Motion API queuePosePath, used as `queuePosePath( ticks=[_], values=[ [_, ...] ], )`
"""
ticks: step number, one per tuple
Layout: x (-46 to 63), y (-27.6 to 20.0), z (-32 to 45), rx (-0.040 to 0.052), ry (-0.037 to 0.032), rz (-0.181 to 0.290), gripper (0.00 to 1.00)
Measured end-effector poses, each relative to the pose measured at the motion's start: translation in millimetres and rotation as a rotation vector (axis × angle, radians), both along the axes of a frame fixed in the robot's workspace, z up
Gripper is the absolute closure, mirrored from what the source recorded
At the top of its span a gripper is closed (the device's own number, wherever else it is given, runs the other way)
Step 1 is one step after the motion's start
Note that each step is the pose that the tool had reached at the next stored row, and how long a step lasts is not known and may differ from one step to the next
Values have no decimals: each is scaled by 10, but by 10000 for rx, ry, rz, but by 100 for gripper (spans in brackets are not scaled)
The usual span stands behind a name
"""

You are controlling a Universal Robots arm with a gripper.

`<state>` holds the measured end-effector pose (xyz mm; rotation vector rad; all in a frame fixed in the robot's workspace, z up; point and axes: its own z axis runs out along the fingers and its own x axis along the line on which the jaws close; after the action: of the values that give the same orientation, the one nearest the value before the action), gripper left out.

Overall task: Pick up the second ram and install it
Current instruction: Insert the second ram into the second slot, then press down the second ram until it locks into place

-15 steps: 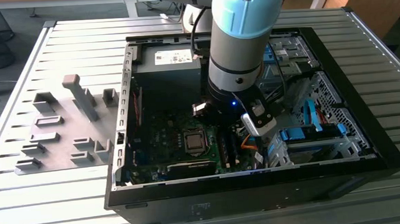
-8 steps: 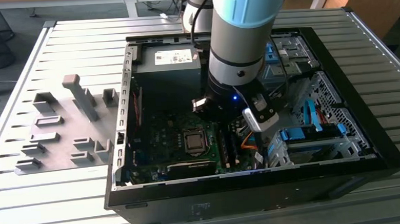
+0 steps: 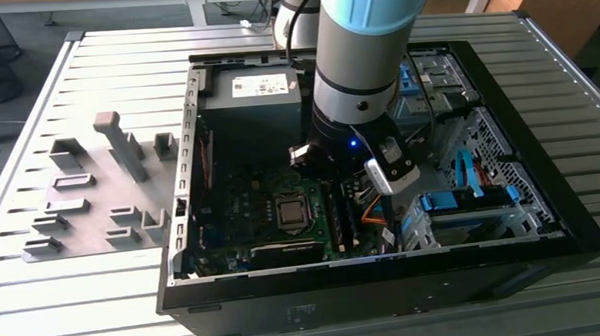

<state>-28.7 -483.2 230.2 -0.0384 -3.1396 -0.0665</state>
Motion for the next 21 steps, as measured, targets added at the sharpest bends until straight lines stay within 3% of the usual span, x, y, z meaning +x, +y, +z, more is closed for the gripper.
queuePosePath(
  ticks=[14,21],
  values=[
    [22,0,-22,-2,1,0,89],
    [23,0,-81,-1,0,0,89]
  ],
)
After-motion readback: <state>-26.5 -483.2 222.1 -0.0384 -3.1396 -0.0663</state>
